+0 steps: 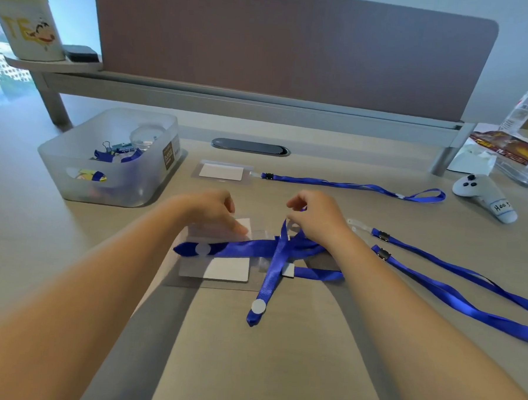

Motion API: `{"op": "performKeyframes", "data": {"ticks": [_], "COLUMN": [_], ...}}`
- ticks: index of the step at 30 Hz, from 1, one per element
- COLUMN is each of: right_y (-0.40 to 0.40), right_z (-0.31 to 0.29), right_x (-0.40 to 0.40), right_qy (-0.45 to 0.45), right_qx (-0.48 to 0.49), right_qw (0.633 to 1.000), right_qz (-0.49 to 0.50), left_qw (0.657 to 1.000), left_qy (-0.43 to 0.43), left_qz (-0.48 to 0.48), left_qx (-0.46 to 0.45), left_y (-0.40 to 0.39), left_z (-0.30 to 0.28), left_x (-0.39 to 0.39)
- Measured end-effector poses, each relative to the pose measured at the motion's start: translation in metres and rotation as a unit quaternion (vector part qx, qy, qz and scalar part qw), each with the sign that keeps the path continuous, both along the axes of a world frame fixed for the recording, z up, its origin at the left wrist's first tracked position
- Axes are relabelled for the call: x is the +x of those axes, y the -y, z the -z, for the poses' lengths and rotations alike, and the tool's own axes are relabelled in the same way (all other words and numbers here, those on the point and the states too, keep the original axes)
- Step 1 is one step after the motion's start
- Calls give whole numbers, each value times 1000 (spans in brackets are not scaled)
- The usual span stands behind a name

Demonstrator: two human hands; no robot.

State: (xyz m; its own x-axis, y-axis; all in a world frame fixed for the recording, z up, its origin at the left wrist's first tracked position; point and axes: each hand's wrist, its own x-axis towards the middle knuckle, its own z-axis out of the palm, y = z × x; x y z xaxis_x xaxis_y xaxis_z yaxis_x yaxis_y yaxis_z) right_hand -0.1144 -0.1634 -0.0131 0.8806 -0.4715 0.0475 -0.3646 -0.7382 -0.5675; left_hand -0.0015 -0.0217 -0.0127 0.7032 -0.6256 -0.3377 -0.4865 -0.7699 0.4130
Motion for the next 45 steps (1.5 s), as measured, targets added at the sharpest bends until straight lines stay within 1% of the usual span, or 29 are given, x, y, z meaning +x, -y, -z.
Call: {"op": "performKeyframes", "data": {"ticks": [2,4,6,8,12,15,19,24,27,29,31,33,35,37,42,43,45], "right_y": [-2,-3,-5,-8,-12,-15,-19,-24,-25,-27,-29,-30,-32,-33,-35,-36,-38], "right_z": [-2,-3,-6,-9,-16,-22,-28,-33,-37,-40,-42,-43,-44,-44,-45,-45,-47], "right_x": [2,3,4,5,7,7,5,5,7,8,8,9,10,11,9,8,8], "right_qy": [17,29,35,37,28,33,50,51,47,57,72,93,109,115,122,123,126], "right_qx": [-3,1,4,0,-35,-29,2,30,83,123,163,197,226,245,254,247,229], "right_qw": [1000,1000,999,999,997,997,996,995,993,989,982,975,967,962,958,960,963], "right_qz": [-1,-5,-18,-34,-63,-60,-77,-82,-72,-64,-55,-48,-41,-35,-51,-56,-71], "left_qw": [998,993,984,971,948,935,936,942,940,929,917,914,916,915,913,914,907], "left_qy": [-5,16,60,122,217,271,267,213,165,156,167,165,161,168,211,228,291], "left_qz": [-1,-4,-10,-7,11,16,-5,-67,-98,-120,-124,-86,-37,-12,-10,-8,5], "left_qx": [-62,-119,-170,-204,-234,-229,-230,-251,-281,-312,-341,-362,-365,-368,-349,-336,-305], "left_y": [0,1,1,0,-8,-11,-17,-20,-19,-17,-14,-11,-8,-6,-5,-6,-9], "left_z": [-1,-3,-8,-14,-28,-36,-38,-33,-29,-29,-31,-33,-36,-36,-38,-38,-39], "left_x": [-1,-4,-7,-9,-11,-10,-7,-6,-8,-10,-16,-24,-34,-39,-42,-42,-39]}}
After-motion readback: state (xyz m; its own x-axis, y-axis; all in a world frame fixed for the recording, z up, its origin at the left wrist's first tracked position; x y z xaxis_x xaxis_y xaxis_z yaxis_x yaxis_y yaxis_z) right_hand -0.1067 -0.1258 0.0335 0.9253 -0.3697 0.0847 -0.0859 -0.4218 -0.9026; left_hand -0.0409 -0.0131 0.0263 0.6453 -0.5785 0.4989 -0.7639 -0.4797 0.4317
